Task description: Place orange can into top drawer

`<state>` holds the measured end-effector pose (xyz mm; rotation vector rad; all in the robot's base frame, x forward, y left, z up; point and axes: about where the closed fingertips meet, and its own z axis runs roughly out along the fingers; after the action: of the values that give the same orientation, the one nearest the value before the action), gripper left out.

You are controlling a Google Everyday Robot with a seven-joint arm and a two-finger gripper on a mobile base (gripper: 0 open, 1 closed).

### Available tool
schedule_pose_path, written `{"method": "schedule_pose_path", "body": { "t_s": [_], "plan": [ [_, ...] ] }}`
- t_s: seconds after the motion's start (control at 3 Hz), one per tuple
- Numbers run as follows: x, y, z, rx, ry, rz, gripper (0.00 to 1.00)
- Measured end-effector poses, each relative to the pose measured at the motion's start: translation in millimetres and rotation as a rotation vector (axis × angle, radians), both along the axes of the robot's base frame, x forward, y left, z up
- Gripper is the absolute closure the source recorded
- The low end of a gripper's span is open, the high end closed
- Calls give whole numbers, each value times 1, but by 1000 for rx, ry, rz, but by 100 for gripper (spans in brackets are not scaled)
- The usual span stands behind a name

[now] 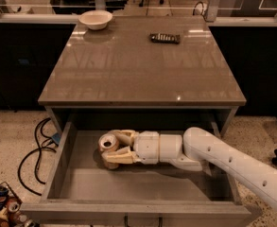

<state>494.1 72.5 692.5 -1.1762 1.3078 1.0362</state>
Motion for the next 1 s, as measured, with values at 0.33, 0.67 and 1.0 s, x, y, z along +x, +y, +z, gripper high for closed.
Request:
{"method": "schedule_pose_path", "body": {
  "t_s": [0.33,0.67,1.0],
  "plan": [
    [-1,2,1,0,-1,4,82],
    [-1,3,1,1,-1,7,59],
    [-2,5,1,2,-1,11,35]
  ]
}}
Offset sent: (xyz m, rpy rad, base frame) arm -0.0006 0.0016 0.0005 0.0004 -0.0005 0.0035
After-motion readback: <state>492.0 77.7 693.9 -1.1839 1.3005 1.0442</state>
